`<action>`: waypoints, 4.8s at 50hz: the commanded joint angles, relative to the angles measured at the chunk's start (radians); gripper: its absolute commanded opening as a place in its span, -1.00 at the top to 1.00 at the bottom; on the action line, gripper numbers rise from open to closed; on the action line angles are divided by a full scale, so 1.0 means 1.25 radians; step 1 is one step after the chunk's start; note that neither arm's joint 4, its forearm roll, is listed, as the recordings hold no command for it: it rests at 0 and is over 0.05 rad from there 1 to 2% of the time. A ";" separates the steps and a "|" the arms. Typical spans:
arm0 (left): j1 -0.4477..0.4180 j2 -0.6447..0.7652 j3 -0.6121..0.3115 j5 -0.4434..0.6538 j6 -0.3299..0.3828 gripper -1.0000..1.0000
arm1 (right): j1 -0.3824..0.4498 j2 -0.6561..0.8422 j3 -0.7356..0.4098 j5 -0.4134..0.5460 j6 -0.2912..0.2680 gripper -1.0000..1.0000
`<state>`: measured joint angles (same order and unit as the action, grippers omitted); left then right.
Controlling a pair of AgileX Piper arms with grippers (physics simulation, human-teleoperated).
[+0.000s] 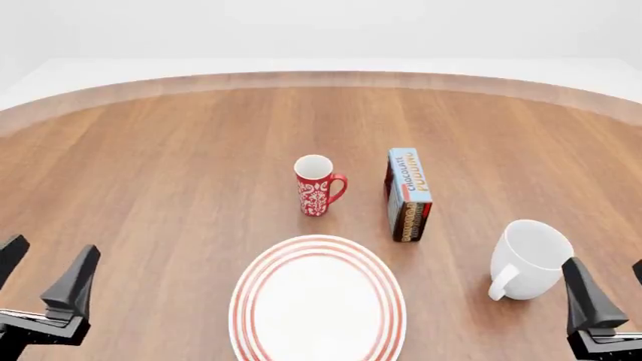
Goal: Pick up the white mug and put it on the plate, and put the chocolate pudding to the right of the plate.
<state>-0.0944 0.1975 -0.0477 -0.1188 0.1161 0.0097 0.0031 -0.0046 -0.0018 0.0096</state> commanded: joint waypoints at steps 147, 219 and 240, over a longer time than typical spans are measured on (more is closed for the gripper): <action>-0.809 1.277 -0.834 -0.130 0.090 -1.00 | 0.010 -0.002 -0.001 -0.002 -0.002 -1.00; -0.826 1.462 -1.042 -0.068 0.032 -1.00 | 0.012 -0.002 0.001 -0.004 0.003 -1.00; -0.835 1.494 -1.065 -0.074 0.009 -1.00 | 0.012 -0.001 0.001 -0.004 0.004 -1.00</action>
<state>-1.1326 2.0469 -1.3660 -0.2092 0.1393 0.0248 0.0011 -0.0033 -0.0069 0.0139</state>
